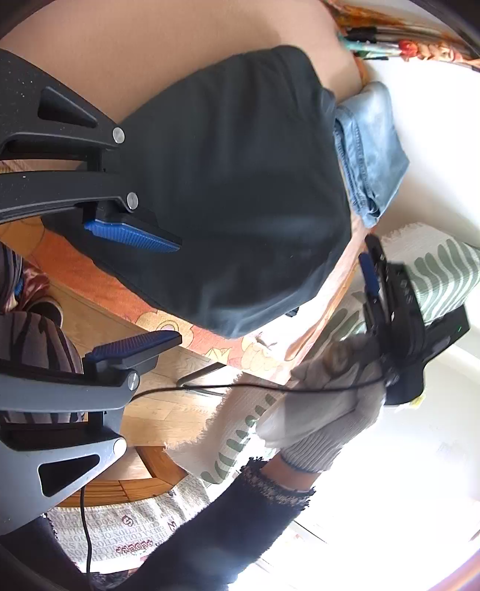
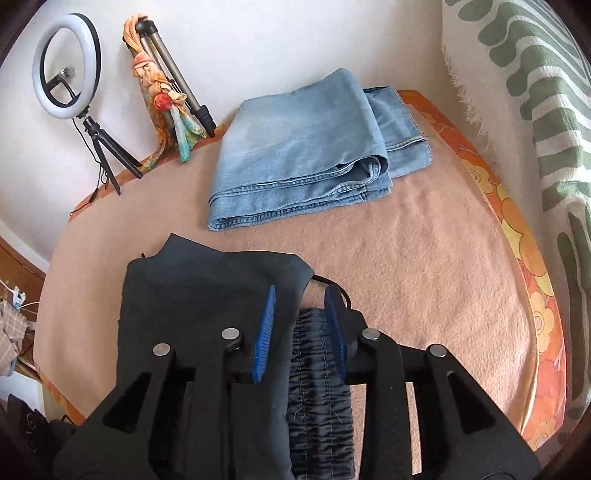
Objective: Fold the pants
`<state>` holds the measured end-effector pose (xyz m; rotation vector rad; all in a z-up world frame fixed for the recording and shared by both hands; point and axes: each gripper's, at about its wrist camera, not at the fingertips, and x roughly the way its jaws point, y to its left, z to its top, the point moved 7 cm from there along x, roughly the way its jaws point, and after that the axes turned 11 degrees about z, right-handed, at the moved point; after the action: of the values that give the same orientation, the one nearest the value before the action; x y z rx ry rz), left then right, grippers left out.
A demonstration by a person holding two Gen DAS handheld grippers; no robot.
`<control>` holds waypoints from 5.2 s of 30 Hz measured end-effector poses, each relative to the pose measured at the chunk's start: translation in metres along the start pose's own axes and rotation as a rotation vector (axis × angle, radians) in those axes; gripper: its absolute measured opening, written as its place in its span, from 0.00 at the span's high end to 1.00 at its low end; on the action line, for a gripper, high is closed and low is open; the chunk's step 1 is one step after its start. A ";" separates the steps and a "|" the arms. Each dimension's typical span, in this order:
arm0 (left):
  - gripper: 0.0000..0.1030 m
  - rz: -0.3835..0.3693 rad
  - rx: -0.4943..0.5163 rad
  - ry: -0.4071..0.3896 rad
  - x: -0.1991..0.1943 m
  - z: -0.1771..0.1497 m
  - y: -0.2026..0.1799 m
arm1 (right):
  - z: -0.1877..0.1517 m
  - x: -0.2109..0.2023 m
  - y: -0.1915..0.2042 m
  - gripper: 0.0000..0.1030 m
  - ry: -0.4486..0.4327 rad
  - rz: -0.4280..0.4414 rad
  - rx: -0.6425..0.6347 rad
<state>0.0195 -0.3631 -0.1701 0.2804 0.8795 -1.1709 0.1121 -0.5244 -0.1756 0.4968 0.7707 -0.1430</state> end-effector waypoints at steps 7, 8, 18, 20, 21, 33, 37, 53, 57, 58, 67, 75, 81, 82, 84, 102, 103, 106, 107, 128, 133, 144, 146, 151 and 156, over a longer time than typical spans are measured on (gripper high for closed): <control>0.49 0.099 -0.214 -0.045 -0.021 0.025 0.099 | -0.059 -0.048 0.043 0.65 0.003 0.115 -0.097; 0.49 0.110 -0.256 -0.050 -0.018 0.028 0.116 | -0.071 -0.046 0.050 0.65 0.022 0.132 -0.108; 0.51 0.136 -0.488 -0.029 0.046 0.065 0.200 | -0.132 0.005 0.066 0.65 0.206 0.084 -0.280; 0.52 0.166 -0.481 -0.031 0.054 0.068 0.207 | -0.134 0.008 0.062 0.67 0.218 0.085 -0.280; 0.51 0.186 -0.480 -0.031 0.058 0.069 0.211 | -0.136 0.009 0.060 0.68 0.226 0.084 -0.280; 0.49 0.209 -0.460 -0.056 0.033 0.073 0.210 | -0.119 -0.029 0.037 0.32 0.146 0.092 -0.207; 0.42 0.143 -0.456 -0.058 0.015 0.059 0.185 | -0.097 -0.037 0.016 0.10 0.102 0.036 -0.203; 0.40 -0.020 -0.574 0.033 0.038 0.018 0.151 | -0.087 0.026 -0.040 0.08 0.207 0.407 0.104; 0.40 -0.036 -0.587 0.021 0.040 0.015 0.153 | -0.086 0.029 -0.035 0.07 0.189 0.500 0.114; 0.40 -0.037 -0.583 0.019 0.041 0.015 0.153 | -0.085 0.031 -0.033 0.07 0.182 0.529 0.125; 0.41 -0.065 -0.626 -0.005 0.048 0.023 0.157 | -0.078 0.042 -0.018 0.43 0.160 0.460 0.101; 0.85 -0.030 -0.605 -0.041 0.049 0.032 0.153 | -0.071 0.020 0.002 0.72 0.106 0.359 0.030; 0.91 -0.022 -0.526 -0.094 0.031 0.053 0.137 | -0.063 0.000 0.032 0.76 0.078 0.278 -0.076; 0.92 -0.022 -0.513 -0.099 0.029 0.057 0.135 | -0.062 -0.004 0.038 0.76 0.069 0.261 -0.101; 0.92 -0.022 -0.490 -0.114 0.023 0.065 0.131 | -0.058 -0.011 0.048 0.77 0.055 0.244 -0.146; 0.94 0.002 -0.331 -0.230 0.014 0.183 0.139 | 0.045 -0.056 0.057 0.77 -0.119 0.168 -0.231; 0.94 0.008 -0.324 -0.240 0.014 0.193 0.143 | 0.053 -0.056 0.056 0.77 -0.127 0.166 -0.237; 0.94 0.032 -0.301 -0.272 0.014 0.225 0.156 | 0.082 -0.055 0.054 0.77 -0.153 0.164 -0.249; 0.94 0.038 -0.297 -0.281 0.014 0.236 0.162 | 0.092 -0.054 0.053 0.77 -0.162 0.164 -0.252; 0.84 0.209 -0.379 -0.240 0.108 0.282 0.278 | 0.214 0.072 -0.066 0.80 -0.115 0.078 -0.154; 0.71 0.211 -0.383 -0.201 0.116 0.269 0.278 | 0.202 0.080 -0.114 0.68 -0.068 -0.001 -0.039; 0.39 0.277 -0.284 -0.186 0.090 0.261 0.241 | 0.188 0.040 -0.119 0.37 -0.136 -0.126 -0.017; 0.39 0.286 -0.264 -0.187 0.081 0.259 0.230 | 0.185 0.031 -0.106 0.36 -0.146 -0.139 -0.036; 0.37 0.332 -0.199 -0.216 0.046 0.257 0.197 | 0.176 -0.005 -0.066 0.30 -0.182 -0.152 -0.097; 0.24 0.383 -0.148 -0.269 -0.001 0.248 0.166 | 0.161 -0.039 -0.019 0.24 -0.220 -0.163 -0.145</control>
<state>0.2789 -0.4485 -0.0484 0.1560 0.6371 -0.7620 0.1801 -0.6203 -0.0581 0.2743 0.6004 -0.2862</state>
